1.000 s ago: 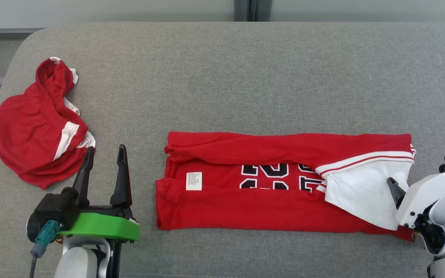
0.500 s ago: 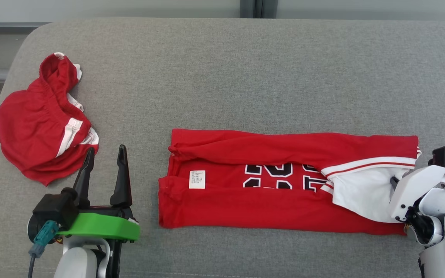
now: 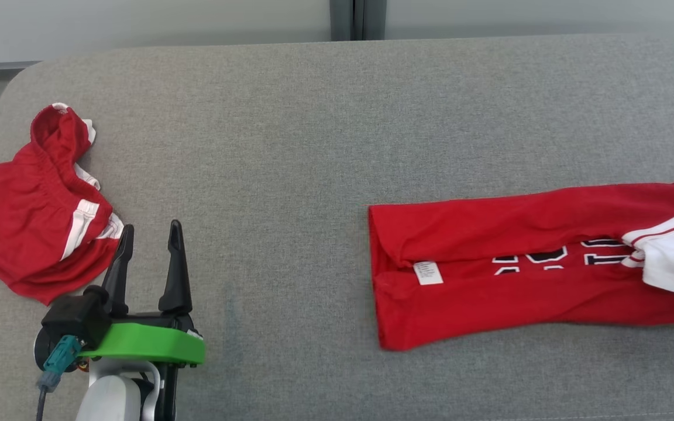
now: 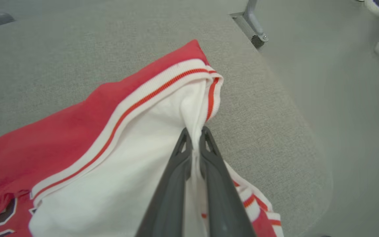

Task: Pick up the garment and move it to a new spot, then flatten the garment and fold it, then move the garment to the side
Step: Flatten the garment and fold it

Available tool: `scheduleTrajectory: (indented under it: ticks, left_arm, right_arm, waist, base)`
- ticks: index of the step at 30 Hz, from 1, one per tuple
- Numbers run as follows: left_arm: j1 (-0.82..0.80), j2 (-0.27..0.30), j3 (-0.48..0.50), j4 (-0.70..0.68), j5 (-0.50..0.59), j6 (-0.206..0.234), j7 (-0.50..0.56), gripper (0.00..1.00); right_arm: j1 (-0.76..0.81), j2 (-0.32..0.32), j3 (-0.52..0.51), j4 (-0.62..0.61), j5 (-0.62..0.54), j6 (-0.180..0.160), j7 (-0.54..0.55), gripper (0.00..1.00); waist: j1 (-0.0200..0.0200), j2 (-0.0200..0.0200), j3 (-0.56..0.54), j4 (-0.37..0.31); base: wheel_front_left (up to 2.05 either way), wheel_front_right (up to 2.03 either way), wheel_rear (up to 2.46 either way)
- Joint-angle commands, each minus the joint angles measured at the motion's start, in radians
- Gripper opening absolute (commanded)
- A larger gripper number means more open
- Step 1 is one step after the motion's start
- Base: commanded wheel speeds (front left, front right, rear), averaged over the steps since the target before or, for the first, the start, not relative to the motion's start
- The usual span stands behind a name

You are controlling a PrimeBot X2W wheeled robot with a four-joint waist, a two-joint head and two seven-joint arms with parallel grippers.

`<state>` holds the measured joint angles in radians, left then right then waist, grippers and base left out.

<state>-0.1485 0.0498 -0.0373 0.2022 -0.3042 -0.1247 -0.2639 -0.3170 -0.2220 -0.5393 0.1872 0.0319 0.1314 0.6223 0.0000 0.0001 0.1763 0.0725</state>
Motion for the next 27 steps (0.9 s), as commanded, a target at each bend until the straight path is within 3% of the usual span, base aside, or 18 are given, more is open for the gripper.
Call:
scheduleTrajectory:
  ticks: [1,6,15,21,27]
  left_arm:
    - [0.019,0.002,-0.001,0.003,0.003,-0.005,0.000,1.00]
    - [0.025,0.002,-0.003,0.007,-0.002,-0.004,0.000,1.00]
    - [0.022,0.002,-0.008,-0.001,-0.009,-0.005,0.000,1.00]
    - [0.025,0.002,-0.019,-0.003,-0.005,-0.005,0.000,1.00]
    - [0.025,0.002,-0.031,0.001,-0.004,-0.006,0.000,1.00]
  right_arm:
    - [0.018,-0.022,0.000,-0.023,-0.016,-0.001,0.012,0.00]
    - [0.055,-0.036,0.088,-0.111,0.001,-0.001,0.069,0.00]
    - [0.110,0.070,0.382,-0.277,0.068,-0.001,0.156,0.00]
    - [0.077,0.104,0.586,-0.237,0.094,-0.001,0.163,0.00]
    - [0.024,0.135,0.710,-0.136,0.110,-0.001,0.138,0.00]
  waist:
    - [0.0000,-0.0001,-0.007,-0.006]
    - [0.0000,-0.0001,-0.018,-0.011]
    - [0.0000,-0.0001,-0.025,-0.004]
    - [0.0000,-0.0001,-0.029,0.013]
    - [0.0000,-0.0001,-0.028,0.040]
  base:
    - [0.00,0.00,0.00]
    - [0.00,0.00,0.00]
    - [0.00,0.00,0.00]
    - [0.00,0.00,0.00]
    - [0.00,0.00,0.00]
